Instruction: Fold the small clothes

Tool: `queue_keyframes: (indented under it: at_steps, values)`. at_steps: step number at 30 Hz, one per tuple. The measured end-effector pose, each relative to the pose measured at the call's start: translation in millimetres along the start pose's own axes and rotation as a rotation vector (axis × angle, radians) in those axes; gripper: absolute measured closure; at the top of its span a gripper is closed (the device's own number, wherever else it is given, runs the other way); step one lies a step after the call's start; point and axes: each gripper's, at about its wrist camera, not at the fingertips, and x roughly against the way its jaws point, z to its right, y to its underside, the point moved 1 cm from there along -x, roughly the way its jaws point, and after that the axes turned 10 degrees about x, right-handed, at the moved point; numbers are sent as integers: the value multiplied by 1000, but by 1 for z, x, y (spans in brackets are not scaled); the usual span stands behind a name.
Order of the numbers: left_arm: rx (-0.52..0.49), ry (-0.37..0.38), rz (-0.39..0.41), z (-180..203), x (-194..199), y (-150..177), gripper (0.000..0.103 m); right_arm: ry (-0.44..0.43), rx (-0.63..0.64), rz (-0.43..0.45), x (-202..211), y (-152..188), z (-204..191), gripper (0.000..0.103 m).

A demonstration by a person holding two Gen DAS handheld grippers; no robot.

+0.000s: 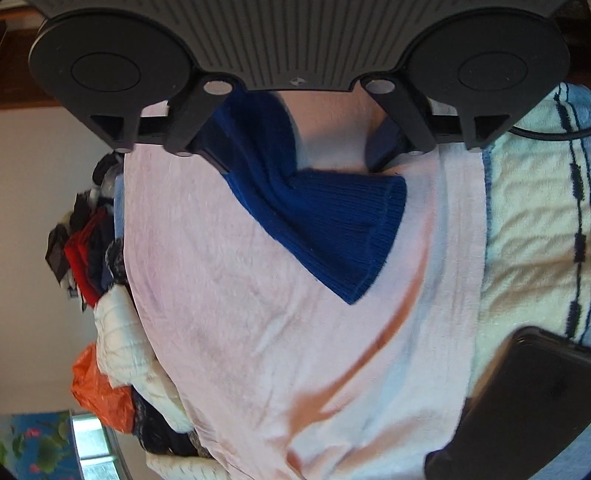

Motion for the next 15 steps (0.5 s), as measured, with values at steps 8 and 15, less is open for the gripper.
queue_keyframes:
  at_steps: [8, 15]
  values:
    - [-118, 25, 174, 8, 29, -2, 100, 4, -82, -28, -5, 6, 10, 1]
    - [-466, -57, 338, 27, 67, 39, 100, 6, -45, 27, 3, -2, 3, 1]
